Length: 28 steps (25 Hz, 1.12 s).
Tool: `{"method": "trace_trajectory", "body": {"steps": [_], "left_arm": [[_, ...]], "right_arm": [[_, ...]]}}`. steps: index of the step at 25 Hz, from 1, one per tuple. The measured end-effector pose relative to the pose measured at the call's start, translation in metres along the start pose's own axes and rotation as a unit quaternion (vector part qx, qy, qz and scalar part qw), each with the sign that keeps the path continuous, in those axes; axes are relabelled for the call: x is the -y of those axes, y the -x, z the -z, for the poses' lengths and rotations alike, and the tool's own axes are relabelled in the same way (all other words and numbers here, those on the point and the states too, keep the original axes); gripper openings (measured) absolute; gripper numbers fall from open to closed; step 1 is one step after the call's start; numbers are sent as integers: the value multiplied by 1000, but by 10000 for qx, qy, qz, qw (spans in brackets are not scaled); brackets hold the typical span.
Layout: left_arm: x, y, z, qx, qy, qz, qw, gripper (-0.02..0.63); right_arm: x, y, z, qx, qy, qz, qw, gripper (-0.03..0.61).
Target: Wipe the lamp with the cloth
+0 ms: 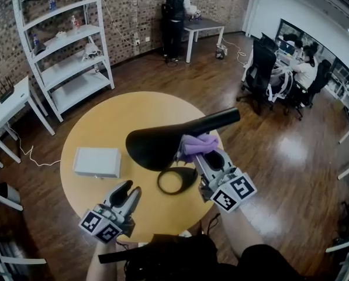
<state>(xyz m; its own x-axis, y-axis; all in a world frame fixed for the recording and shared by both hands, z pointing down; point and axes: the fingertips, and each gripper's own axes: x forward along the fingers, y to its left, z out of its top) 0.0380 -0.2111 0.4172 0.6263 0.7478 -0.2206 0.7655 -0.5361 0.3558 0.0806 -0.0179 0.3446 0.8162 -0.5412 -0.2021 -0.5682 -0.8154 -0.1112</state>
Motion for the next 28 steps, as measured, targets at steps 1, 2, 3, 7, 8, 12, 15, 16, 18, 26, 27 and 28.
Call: {"method": "trace_trajectory", "body": {"steps": [1,2,3,7,8,12,15,16,18,26,27,28], "left_arm": [[0,1,1,-19,-3,3,10000,131],[0,2,2,-32,0,-1,10000,130],[1,3,2,-31,17,-9,10000,130],[8,3,-4,10,267,-13,9996,130],[5,5,-1,-70,201,-33,9998,130],[-3,7,4,-103,45,-17,9999,131],[-6,3,5,-116,35,23,9999,130],[-6,1,7,-151,72,59,9998,131],[-5,-2,9,-200,110,127,9997,130],[-5,-23,8,-294,92,404,9987,130],[-4,-25,9,-325,84,432,9985,131],[-4,-28,9,-354,78,453,9983,130]], "right_arm": [[-9,-3,5,-40,-7,-146,9999,94],[-16,-4,9,-59,-34,-257,9996,94],[-21,-5,13,-56,-95,-332,9994,94],[-31,-2,24,-103,-278,-530,9982,94],[-34,-1,27,-146,-246,-577,9979,94],[-42,0,38,-216,-377,-719,9965,94],[-45,-1,50,-349,-458,-755,9955,94],[-46,-2,55,-456,-455,-749,9951,94],[-47,-3,65,-689,-406,-726,9942,94],[30,25,26,-116,-323,865,9957,94],[39,28,19,-76,-174,1113,9936,94],[44,27,13,-124,92,1278,9917,94]]}}
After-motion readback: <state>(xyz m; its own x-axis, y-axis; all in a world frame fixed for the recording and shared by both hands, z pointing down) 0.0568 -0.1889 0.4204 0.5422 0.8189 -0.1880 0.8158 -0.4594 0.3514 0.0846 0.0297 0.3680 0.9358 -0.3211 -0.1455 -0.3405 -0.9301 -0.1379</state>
